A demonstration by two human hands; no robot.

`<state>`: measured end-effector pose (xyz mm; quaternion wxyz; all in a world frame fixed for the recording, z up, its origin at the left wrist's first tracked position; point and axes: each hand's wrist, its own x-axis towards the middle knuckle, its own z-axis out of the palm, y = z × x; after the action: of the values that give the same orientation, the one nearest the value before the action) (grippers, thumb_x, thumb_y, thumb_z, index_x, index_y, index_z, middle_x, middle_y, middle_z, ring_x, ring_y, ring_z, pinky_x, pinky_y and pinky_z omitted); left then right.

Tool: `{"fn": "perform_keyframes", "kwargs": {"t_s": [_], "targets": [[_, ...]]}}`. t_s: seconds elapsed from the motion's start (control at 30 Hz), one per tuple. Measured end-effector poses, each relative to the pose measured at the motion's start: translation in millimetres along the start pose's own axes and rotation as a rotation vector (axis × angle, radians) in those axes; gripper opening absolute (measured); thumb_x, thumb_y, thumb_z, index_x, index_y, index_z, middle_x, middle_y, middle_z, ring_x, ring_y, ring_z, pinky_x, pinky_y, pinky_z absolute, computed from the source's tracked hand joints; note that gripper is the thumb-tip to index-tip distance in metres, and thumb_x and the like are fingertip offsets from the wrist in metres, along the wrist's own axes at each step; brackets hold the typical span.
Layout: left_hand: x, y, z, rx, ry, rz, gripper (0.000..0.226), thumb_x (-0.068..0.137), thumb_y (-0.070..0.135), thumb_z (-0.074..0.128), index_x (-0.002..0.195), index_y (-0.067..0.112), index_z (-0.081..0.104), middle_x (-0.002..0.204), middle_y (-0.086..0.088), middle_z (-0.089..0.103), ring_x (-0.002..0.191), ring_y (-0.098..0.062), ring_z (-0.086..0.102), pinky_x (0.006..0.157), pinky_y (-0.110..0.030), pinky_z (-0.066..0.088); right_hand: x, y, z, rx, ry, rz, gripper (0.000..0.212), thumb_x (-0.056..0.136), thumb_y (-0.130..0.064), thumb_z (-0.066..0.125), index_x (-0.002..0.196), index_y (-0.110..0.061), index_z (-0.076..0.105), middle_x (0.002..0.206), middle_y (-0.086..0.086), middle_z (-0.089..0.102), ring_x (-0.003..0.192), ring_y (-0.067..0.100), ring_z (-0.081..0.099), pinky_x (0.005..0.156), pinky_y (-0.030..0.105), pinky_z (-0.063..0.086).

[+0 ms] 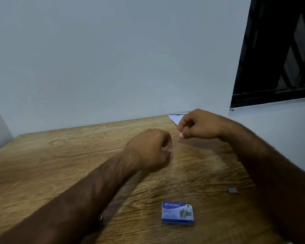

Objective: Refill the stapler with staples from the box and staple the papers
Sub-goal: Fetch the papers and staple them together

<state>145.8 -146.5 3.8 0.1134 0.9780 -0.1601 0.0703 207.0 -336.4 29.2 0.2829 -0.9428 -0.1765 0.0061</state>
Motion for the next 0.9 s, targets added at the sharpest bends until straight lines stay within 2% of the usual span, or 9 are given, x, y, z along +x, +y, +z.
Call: {"fn": "perform_keyframes", "kwargs": {"t_s": [0.1, 0.17, 0.3, 0.37, 0.47, 0.57, 0.63, 0.77, 0.9], "targets": [[26, 3, 14, 0.001, 0.027, 0.009, 0.05, 0.085, 0.047, 0.066, 0.129, 0.026, 0.055, 0.131, 0.003, 0.059, 0.12, -0.02, 0.056, 0.098, -0.04, 0.05, 20, 21, 5, -0.136, 0.102, 0.079, 0.05, 0.078, -0.032, 0.077, 0.126, -0.028, 0.064, 0.134, -0.006, 0.06, 0.12, 0.018, 0.057, 0.1, 0.033, 0.046], [42, 6, 22, 0.003, 0.018, 0.033, 0.059, 0.086, 0.048, 0.063, 0.137, 0.022, 0.047, 0.14, 0.001, 0.054, 0.128, -0.023, 0.053, 0.103, -0.042, 0.047, 25, 36, 12, -0.156, 0.193, 0.109, 0.059, 0.079, -0.037, 0.073, 0.135, -0.03, 0.056, 0.145, -0.004, 0.053, 0.131, 0.021, 0.05, 0.105, 0.038, 0.044], [73, 16, 32, -0.006, -0.004, 0.066, 0.064, 0.092, 0.045, 0.058, 0.146, 0.017, 0.038, 0.152, -0.002, 0.046, 0.137, -0.025, 0.045, 0.109, -0.04, 0.041, 24, 53, 19, -0.229, 0.238, 0.092, 0.058, 0.088, -0.037, 0.06, 0.144, -0.029, 0.046, 0.151, -0.004, 0.047, 0.138, 0.023, 0.042, 0.111, 0.045, 0.039], [88, 22, 38, 0.017, 0.0, 0.09, 0.058, 0.095, 0.046, 0.052, 0.144, 0.017, 0.039, 0.152, -0.002, 0.047, 0.137, -0.025, 0.046, 0.107, -0.04, 0.041, 26, 57, 18, -0.291, 0.218, 0.097, 0.055, 0.092, -0.035, 0.055, 0.145, -0.028, 0.044, 0.152, -0.003, 0.046, 0.14, 0.024, 0.039, 0.111, 0.047, 0.037], [104, 27, 45, 0.087, -0.059, 0.088, 0.06, 0.101, 0.047, 0.037, 0.152, 0.015, 0.032, 0.162, -0.004, 0.034, 0.147, -0.024, 0.035, 0.116, -0.043, 0.033, 31, 61, 19, -0.366, 0.143, 0.127, 0.052, 0.092, -0.037, 0.05, 0.142, -0.025, 0.046, 0.152, -0.001, 0.046, 0.141, 0.023, 0.038, 0.111, 0.047, 0.036], [112, 26, 50, 0.126, -0.157, 0.062, 0.054, 0.103, 0.046, 0.028, 0.142, 0.012, 0.043, 0.155, -0.007, 0.044, 0.142, -0.025, 0.041, 0.115, -0.047, 0.032, 36, 67, 22, -0.399, 0.068, 0.179, 0.028, 0.092, -0.039, 0.044, 0.112, -0.024, 0.057, 0.137, 0.0, 0.058, 0.127, 0.024, 0.049, 0.101, 0.045, 0.04], [113, 23, 51, 0.1, -0.185, 0.046, 0.052, 0.103, 0.049, 0.027, 0.133, 0.012, 0.048, 0.145, -0.005, 0.052, 0.135, -0.025, 0.047, 0.11, -0.048, 0.036, 37, 68, 23, -0.387, 0.053, 0.181, 0.017, 0.093, -0.04, 0.042, 0.094, -0.026, 0.052, 0.128, 0.0, 0.063, 0.117, 0.025, 0.055, 0.094, 0.043, 0.042], [105, 14, 50, 0.115, -0.149, 0.049, 0.048, 0.101, 0.054, 0.03, 0.117, 0.016, 0.053, 0.13, -0.004, 0.059, 0.12, -0.026, 0.056, 0.099, -0.045, 0.041, 35, 61, 23, -0.403, 0.07, 0.131, 0.027, 0.091, -0.037, 0.045, 0.108, -0.026, 0.063, 0.127, -0.001, 0.063, 0.114, 0.025, 0.058, 0.092, 0.041, 0.045], [90, 1, 38, 0.2, -0.15, 0.059, 0.047, 0.099, 0.057, 0.034, 0.115, 0.018, 0.055, 0.125, -0.005, 0.06, 0.113, -0.026, 0.059, 0.091, -0.042, 0.041, 32, 51, 28, -0.338, 0.079, 0.066, 0.04, 0.086, -0.027, 0.047, 0.12, -0.035, 0.066, 0.13, -0.003, 0.064, 0.115, 0.021, 0.058, 0.091, 0.037, 0.048]]}}
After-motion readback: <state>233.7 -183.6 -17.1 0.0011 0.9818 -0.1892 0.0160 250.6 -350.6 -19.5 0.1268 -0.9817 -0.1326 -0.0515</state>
